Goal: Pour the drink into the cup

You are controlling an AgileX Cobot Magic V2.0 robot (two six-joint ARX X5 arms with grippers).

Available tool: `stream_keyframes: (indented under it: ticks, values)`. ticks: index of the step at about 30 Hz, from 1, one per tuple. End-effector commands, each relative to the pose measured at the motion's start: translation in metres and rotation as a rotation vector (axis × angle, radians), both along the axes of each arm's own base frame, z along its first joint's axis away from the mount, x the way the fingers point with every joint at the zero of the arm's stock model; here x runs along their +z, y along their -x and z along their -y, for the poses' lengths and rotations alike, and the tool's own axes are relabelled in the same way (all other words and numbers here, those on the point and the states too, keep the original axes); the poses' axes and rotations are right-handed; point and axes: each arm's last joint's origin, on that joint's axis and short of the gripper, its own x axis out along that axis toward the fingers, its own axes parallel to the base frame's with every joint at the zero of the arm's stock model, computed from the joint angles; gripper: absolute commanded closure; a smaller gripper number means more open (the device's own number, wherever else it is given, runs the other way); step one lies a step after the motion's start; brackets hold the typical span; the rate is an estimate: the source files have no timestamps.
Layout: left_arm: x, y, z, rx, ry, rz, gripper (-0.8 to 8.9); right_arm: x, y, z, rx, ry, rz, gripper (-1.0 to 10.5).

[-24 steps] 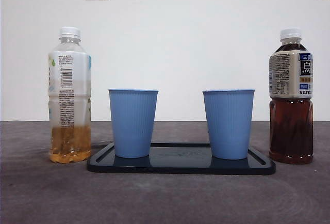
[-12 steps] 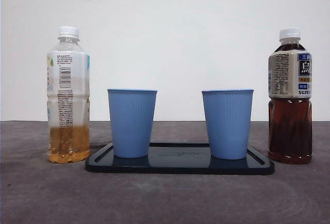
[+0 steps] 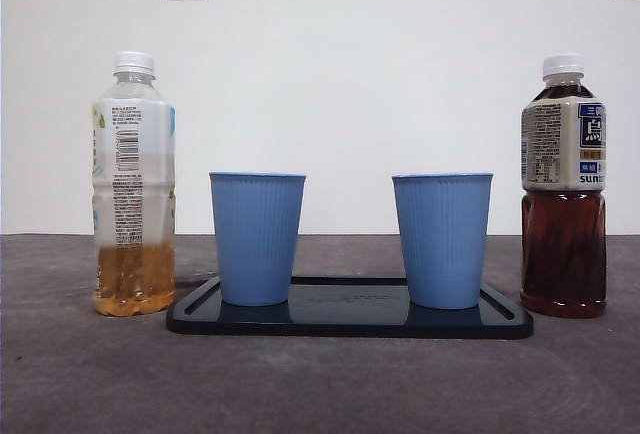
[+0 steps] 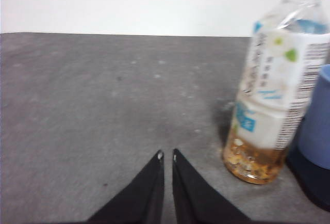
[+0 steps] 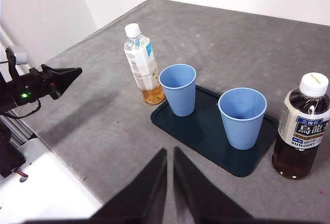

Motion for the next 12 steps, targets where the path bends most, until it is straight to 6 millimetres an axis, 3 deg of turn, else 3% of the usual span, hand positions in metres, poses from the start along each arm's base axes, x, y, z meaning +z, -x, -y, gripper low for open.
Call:
stream_keyframes:
  ticks: [1,12]
  values:
    - [-0.0046,0.0003,-0.0007,0.021,0.015,0.023,7.89,0.0048,0.0017,0.0005,0.009,-0.001,0.032,9.3]
    - [-0.0131,0.0005,-0.0028,0.107,0.035,-0.048,7.89,0.0048,0.0016,0.0005,0.009,-0.001,0.032,9.3]
